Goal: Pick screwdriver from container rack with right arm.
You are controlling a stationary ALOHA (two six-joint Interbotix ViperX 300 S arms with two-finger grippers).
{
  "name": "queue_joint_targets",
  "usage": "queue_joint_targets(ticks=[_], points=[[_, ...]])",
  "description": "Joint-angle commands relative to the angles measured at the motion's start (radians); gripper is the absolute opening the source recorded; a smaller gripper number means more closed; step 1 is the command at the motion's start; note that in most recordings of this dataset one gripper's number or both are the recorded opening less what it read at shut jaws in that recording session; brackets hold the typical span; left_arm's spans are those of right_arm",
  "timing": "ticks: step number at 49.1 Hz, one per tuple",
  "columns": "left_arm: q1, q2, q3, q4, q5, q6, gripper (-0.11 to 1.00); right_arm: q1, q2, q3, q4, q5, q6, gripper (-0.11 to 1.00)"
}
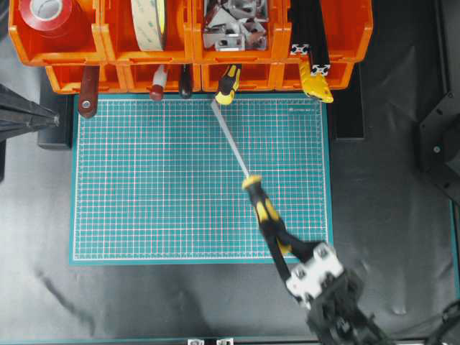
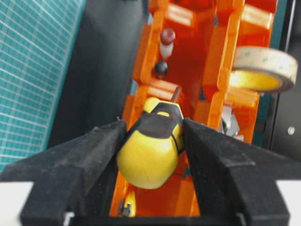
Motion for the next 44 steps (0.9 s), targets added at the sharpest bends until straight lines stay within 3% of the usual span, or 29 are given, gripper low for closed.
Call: queue_joint_targets(ticks=[1,12,20,44], points=[[-0.006,0.002,-0.015,0.003,-0.011,-0.017,-0.01,0.031,-0.006,-0.048,0.002,0.015,-0.002,0.42],[-0.008,-0.008,-0.035,0.008,-0.04,-0.009,-0.01,0.04,0.025,-0.029,0.077,-0.081,0.006,0.42],[-0.008,-0.009,-0.035,0.008,-0.04,-0.015,0.0,0.012,0.048,0.021,0.104,-0.204,0.018,0.42],[-0.008,-0.04,-0.04,0.008,-0.04,-0.015,-0.01,-0.169,0.055,0.117,0.109,-0.465,0.038,0.42]])
